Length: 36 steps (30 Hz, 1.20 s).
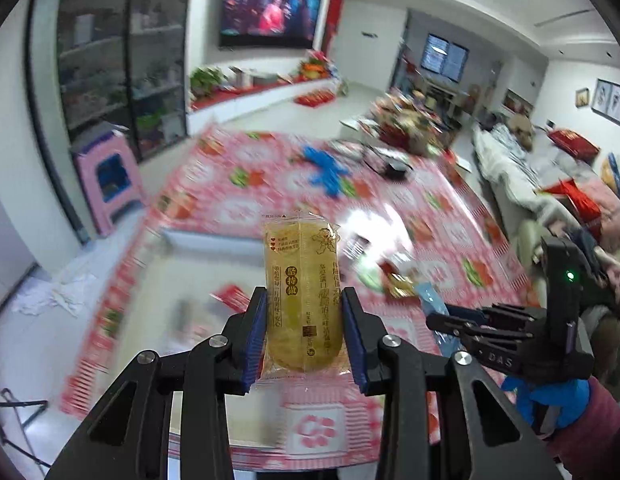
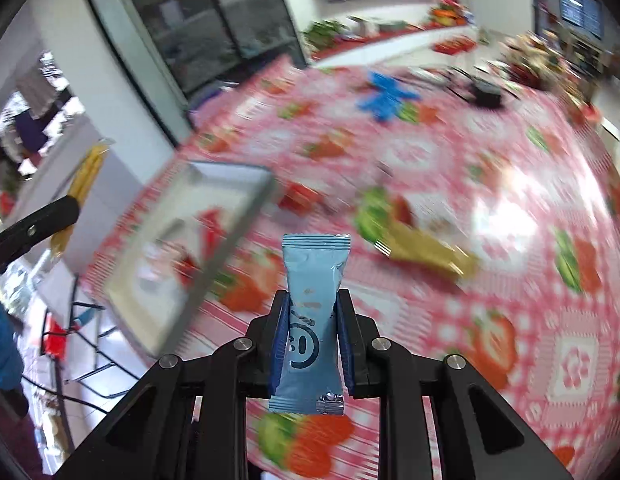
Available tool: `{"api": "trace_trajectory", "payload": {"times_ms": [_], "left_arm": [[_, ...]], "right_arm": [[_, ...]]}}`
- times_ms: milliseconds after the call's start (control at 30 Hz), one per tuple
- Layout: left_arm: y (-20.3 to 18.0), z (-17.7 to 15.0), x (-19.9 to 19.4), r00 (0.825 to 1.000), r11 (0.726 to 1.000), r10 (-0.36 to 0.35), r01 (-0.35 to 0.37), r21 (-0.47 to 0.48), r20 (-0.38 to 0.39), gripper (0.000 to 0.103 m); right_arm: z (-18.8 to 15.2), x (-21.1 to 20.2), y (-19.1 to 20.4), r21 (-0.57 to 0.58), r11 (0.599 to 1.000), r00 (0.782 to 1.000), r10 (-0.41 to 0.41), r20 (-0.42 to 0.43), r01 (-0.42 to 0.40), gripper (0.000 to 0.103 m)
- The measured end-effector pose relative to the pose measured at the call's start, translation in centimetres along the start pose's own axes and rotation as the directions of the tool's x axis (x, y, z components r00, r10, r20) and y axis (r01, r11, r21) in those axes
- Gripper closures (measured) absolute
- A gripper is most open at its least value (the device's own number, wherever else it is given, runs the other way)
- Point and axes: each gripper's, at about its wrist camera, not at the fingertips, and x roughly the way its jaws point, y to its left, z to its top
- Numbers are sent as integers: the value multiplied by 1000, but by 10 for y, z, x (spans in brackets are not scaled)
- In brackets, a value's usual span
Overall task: Organize snacks
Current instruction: 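Lift the yellow cake packet left while the right gripper lifts the light blue bar, then open both grippers over the white tray to drop the packets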
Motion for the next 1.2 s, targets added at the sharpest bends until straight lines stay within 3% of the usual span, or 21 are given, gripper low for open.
{"api": "trace_trajectory", "payload": {"times_ms": [200,433,767,1200], "left_arm": [[44,17,-22,992,993,113,-111,-39,57,63],[80,-13,30,981,978,184,-189,-91,-53,63],[96,-60,121,951,965,227,-248,-81,-210,63],[108,-70,142,940,961,233,-262,-89,-248,63]], "right_arm": [[41,8,65,-107,989,995,99,4,-98,79],[64,53,115,-181,974,990,128,-52,-136,79],[71,125,128,-153,979,981,107,-164,-133,79],[74,169,136,-143,982,972,90,-215,-122,79]]}}
